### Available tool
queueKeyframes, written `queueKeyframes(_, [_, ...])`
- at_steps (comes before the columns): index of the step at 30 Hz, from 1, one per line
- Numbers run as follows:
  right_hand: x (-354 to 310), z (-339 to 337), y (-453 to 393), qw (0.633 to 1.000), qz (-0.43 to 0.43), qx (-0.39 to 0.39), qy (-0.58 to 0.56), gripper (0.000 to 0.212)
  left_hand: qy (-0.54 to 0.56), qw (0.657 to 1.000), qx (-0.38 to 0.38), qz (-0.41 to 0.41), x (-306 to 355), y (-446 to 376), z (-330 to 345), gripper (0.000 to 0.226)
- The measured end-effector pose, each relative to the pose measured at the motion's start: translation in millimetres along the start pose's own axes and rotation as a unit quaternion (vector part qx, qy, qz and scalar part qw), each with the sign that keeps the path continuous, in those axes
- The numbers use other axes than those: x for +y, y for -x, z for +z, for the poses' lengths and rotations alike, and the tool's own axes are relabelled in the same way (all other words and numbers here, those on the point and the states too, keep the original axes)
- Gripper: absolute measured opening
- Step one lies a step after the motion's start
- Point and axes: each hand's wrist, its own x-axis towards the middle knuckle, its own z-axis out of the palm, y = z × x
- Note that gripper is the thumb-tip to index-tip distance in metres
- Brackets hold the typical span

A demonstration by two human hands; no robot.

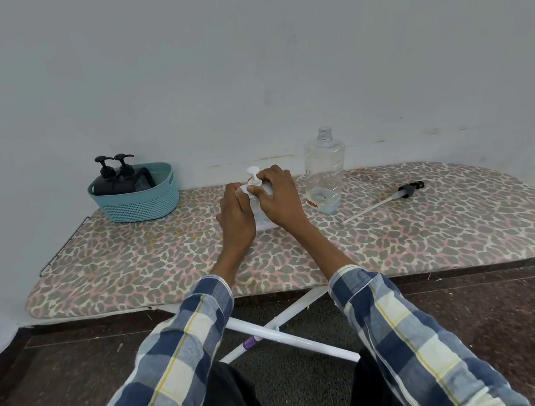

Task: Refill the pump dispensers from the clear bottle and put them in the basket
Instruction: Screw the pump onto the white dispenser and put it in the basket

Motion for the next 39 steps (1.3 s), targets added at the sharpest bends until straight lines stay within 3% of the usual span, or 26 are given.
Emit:
queueKeyframes(6, [-9.0, -2.5, 1.0, 1.0, 0.018, -0.006, 0.014, 0.031, -0.025, 0.999, 0.0, -0.026, 4.6, -1.1, -1.0, 0.055])
queueKeyframes(10, [-19.5, 4.4, 11.0, 0.977, -0.06, -0.021, 0.206, 0.029, -0.054, 0.993, 0.015, -0.103, 25.7, 4.2, -3.7, 0.053])
queueKeyframes(11, [-22.9, 3.6, 10.8, 0.973, -0.044, -0.025, 0.225, 0.032, -0.062, 0.989, 0.015, -0.132, 29.5, 3.2, -4.4, 0.048])
queueKeyframes(15, [-25.8, -9.9, 6.4, 0.983, 0.062, -0.103, 0.142, 0.047, -0.023, 0.98, 0.03, -0.195, 29.1, -2.9, -17.1, 0.031])
queueKeyframes(18, [-22.0, -26.2, 5.0, 0.974, 0.071, -0.205, 0.071, 0.056, -0.016, 0.979, 0.025, -0.2, 24.5, -8.4, -28.8, 0.027])
queueKeyframes(21, [-22.7, -34.4, 8.1, 0.961, 0.083, -0.252, 0.076, 0.082, -0.007, 0.982, 0.01, -0.189, 19.1, -12.5, -36.4, 0.024])
queueKeyframes(25, [-16.7, -28.9, 9.8, 0.962, 0.101, -0.238, 0.091, 0.1, 0.005, 0.987, 0.017, -0.157, 6.6, -10.2, -46.9, 0.018])
queueKeyframes(30, [-14.6, -18.4, 5.6, 0.97, 0.091, -0.192, 0.113, 0.102, -0.081, 0.988, 0.105, -0.084, -26.8, -12.7, -77.8, 0.014])
queueKeyframes(35, [-22.2, 8.0, -7.9, 0.979, 0.076, -0.172, 0.077, 0.103, -0.124, 0.973, 0.179, -0.07, -66.2, -23.2, -120.5, 0.032])
queueKeyframes(39, [-37.9, 35.6, -35.6, 0.985, 0.085, -0.149, 0.018, 0.1, -0.145, 0.971, 0.168, -0.092, -93.6, -32.9, -141.1, 0.05])
